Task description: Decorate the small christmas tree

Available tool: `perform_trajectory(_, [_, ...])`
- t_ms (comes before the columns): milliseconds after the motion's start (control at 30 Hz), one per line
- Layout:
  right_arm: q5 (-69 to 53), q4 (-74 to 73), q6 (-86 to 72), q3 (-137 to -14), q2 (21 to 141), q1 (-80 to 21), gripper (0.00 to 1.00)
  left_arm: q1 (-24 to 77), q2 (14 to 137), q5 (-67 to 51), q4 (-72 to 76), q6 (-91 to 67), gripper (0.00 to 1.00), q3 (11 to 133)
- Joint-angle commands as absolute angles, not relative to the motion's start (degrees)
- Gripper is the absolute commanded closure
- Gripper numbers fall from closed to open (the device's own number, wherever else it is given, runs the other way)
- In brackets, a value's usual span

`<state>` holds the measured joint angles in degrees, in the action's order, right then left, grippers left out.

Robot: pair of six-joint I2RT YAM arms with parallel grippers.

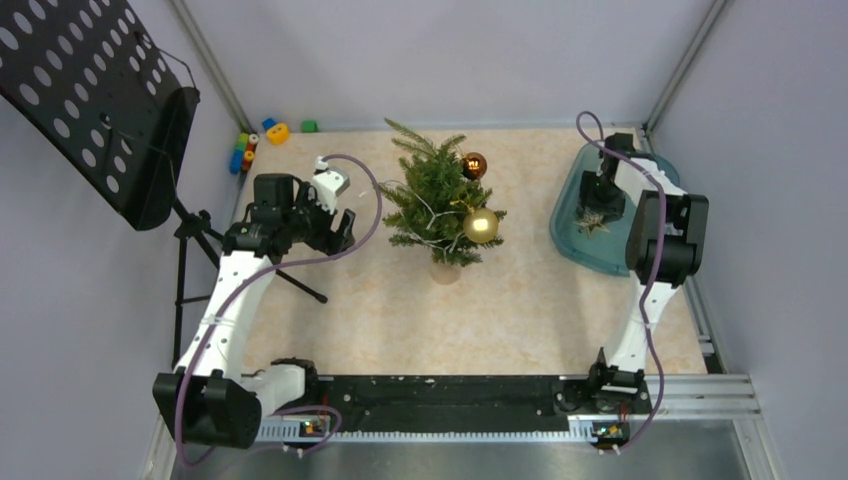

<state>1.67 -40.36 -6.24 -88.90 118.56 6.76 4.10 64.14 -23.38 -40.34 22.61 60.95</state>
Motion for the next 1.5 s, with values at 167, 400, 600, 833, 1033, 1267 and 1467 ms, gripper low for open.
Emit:
perform_trajectory(167, [0.2,-39.4,-3.3,-88.7,118.3,6.3,0.49,3.7,62.9,-24.8,-39.0,22.6,0.16,62.3])
perform_trajectory(400, [-3.7,-34.0,-2.6,-85.8,111.7,6.2,0.56,3.7,62.8,-24.8,-38.9,22.7,0.16,62.3])
perform_trajectory(600, [-4.4,-32.0,-2.0,-84.4,108.1,6.2,0.59,3.7,62.7,-24.8,-38.9,22.8,0.16,62.2])
perform_trajectory(833, [-1.5,-37.5,-4.0,-86.8,108.8,6.2,0.50,3.7,62.6,-24.8,-39.0,22.8,0.16,62.1])
perform_trajectory(1033, [-1.4,-40.3,-5.4,-83.1,106.3,6.0,0.30,3.7,62.5,-24.9,-39.0,22.9,0.16,62.1])
perform_trajectory(1267, [-5.0,-41.4,2.1,-83.0,106.0,6.0,0.25,3.7,61.8,-25.3,-38.9,23.0,0.16,62.0])
perform_trajectory(1467, [-2.1,-38.0,-5.6,-78.2,106.0,6.6,0.33,3.8,61.2,-26.1,-38.8,23.1,0.16,61.8])
